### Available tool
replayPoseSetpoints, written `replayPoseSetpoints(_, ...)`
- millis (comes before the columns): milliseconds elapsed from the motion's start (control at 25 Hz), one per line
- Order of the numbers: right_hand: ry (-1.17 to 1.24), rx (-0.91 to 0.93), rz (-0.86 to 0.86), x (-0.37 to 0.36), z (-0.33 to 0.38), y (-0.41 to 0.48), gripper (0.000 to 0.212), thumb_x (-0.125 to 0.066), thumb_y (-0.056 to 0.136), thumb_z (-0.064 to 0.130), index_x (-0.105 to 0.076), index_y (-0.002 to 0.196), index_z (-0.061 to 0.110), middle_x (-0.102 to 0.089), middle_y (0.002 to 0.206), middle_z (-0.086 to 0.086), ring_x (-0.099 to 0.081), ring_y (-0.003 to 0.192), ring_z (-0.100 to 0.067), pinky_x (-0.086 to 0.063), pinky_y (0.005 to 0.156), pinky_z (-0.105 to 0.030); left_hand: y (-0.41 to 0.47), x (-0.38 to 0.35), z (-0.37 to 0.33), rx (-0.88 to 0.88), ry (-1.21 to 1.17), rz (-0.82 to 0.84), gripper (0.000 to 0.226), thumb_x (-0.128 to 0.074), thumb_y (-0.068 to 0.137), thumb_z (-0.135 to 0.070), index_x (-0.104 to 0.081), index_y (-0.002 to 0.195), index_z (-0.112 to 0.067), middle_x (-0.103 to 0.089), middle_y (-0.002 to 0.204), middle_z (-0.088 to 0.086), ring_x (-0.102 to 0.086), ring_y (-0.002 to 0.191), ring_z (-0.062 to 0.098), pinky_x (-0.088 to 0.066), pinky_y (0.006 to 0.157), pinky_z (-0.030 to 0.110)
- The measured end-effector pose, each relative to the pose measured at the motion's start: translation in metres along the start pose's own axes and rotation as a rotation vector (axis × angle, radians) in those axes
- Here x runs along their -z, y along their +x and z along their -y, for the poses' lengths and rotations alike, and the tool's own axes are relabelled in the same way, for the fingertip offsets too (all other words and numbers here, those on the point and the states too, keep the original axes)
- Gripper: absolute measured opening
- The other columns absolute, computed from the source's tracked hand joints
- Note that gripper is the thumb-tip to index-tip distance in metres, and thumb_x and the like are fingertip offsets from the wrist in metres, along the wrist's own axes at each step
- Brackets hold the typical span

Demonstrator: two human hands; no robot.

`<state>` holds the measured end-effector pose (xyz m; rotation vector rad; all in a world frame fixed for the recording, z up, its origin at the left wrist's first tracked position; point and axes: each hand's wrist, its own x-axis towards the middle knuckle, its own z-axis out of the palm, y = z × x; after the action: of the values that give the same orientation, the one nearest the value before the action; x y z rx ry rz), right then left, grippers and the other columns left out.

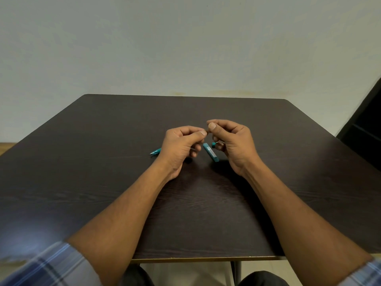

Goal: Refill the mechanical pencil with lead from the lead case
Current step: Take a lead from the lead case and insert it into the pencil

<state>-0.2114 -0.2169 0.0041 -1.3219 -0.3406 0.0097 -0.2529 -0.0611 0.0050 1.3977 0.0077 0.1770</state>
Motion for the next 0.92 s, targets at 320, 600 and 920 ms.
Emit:
replayPoseSetpoints(320, 0.285, -0.133, -0.191, 0.011, 0.004, 0.005, 0.001, -0.075, 0.088, 0.016, -0.076, 0.089, 0.016, -0.077, 0.089, -0.002, -0.063, 0.064, -0.007, -0.045, 0.048, -0.019, 0.004, 0.012, 0.003, -0.485, 0.801, -0.382, 0.011, -0.071, 0.087, -0.011, -0.078, 0.096, -0.012, -0.073, 0.086, 0.001, -0.067, 0.076, 0.013, -0.059, 0.073, 0.032)
replayPoseSetpoints(600, 0.255, -0.157, -0.178, 0.009, 0.002, 0.005, 0.004, -0.075, 0.089, 0.016, -0.077, 0.092, 0.014, -0.077, 0.088, -0.002, -0.062, 0.064, -0.006, -0.046, 0.049, -0.019, 0.012, 0.017, 0.008, -0.222, 1.373, -0.207, 0.031, -0.058, 0.099, -0.030, -0.069, 0.125, -0.017, -0.061, 0.123, 0.007, -0.053, 0.117, 0.026, -0.045, 0.098, 0.042)
replayPoseSetpoints(920, 0.239, -0.170, -0.150, 0.006, 0.002, 0.005, 0.005, -0.074, 0.089, 0.013, -0.075, 0.094, 0.013, -0.077, 0.091, -0.004, -0.063, 0.065, -0.007, -0.047, 0.049, -0.019, 0.005, 0.009, 0.002, -0.380, 1.136, -0.207, 0.017, -0.061, 0.098, -0.020, -0.063, 0.115, -0.017, -0.062, 0.111, 0.003, -0.059, 0.101, 0.019, -0.054, 0.087, 0.040)
